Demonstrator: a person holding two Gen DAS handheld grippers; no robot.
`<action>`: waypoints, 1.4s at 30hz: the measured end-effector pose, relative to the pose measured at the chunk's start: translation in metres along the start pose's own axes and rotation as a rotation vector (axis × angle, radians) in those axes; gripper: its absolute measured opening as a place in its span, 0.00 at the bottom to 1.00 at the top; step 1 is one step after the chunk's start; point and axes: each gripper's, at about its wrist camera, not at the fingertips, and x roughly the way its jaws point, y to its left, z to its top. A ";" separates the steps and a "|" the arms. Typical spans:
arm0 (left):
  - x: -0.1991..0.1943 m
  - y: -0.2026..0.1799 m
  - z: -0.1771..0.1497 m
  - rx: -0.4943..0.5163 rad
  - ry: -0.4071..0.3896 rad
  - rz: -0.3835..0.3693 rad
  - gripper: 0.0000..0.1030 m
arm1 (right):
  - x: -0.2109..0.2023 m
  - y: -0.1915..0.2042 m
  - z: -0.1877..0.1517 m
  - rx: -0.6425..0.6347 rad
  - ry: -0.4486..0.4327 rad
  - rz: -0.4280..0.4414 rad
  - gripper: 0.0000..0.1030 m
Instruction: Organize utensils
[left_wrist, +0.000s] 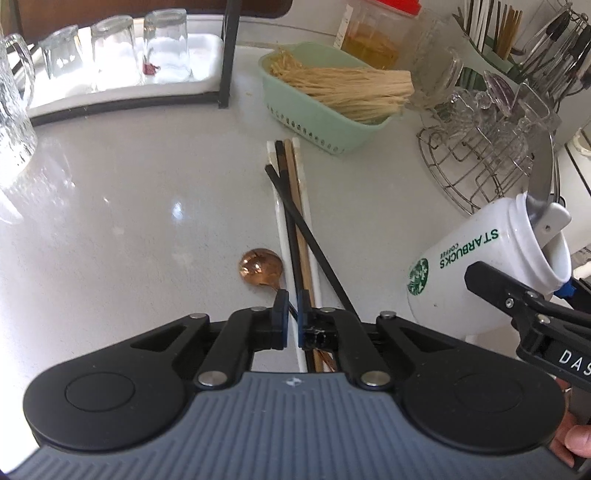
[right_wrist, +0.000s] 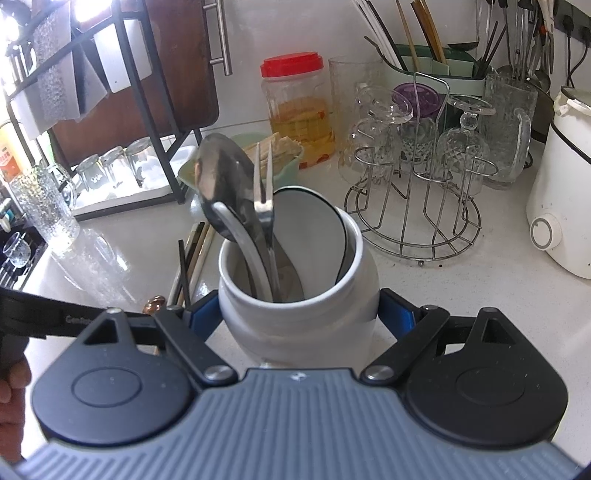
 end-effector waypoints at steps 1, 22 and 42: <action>0.003 -0.001 -0.001 0.008 0.013 -0.003 0.03 | 0.000 0.000 0.000 0.000 0.000 0.000 0.89; 0.018 0.002 0.017 -0.167 0.049 0.115 0.23 | 0.000 0.000 0.001 -0.008 0.010 0.003 0.89; 0.014 -0.001 0.026 -0.144 0.059 0.137 0.04 | 0.002 0.001 0.004 -0.031 0.035 0.016 0.88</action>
